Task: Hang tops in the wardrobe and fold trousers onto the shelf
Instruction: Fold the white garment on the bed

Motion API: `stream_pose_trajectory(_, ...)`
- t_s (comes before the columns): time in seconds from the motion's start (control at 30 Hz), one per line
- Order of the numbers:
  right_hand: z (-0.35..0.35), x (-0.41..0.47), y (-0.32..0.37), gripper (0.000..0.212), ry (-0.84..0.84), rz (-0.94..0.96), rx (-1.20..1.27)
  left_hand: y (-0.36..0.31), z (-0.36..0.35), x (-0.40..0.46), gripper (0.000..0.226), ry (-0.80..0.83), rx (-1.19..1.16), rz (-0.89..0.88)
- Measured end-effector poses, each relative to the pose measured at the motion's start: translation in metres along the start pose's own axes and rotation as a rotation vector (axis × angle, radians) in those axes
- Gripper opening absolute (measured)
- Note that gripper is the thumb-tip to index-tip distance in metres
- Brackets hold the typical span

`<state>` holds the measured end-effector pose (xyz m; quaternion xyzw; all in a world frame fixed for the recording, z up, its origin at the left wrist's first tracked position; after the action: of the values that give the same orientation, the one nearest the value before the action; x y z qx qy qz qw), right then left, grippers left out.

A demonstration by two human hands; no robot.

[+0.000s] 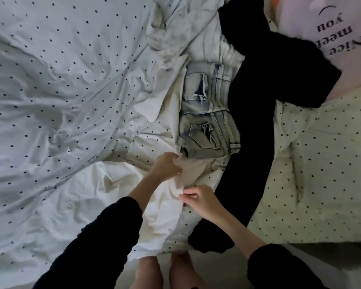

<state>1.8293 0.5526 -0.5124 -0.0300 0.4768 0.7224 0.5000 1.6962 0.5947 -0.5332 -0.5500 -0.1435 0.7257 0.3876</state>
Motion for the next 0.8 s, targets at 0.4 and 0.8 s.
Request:
stream_pose_trajectory(0.4,0.069,0.029,0.024,0.069,-0.206,-0.265,-0.154,-0.007,0.098,-0.102,0.018,-0.195,-0.206,-0.206)
stream_pose_trajectory(0.8,0.041,0.007,0.108,0.066,0.031,0.068,0.093,-0.066,0.187,-0.161,0.018,-0.502,-0.485,-0.466)
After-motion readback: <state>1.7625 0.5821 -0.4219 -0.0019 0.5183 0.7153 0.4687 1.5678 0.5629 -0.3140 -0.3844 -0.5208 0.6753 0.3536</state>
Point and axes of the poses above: each hand's wrist, its own x-axis towards the middle knuckle, its own z-axis out of the back of the hand, y = z × x, the point moved 6 cm from there along x, towards the middle knuckle, and after that the axes turned 10 degrees about -x, right-handed, at the moved point
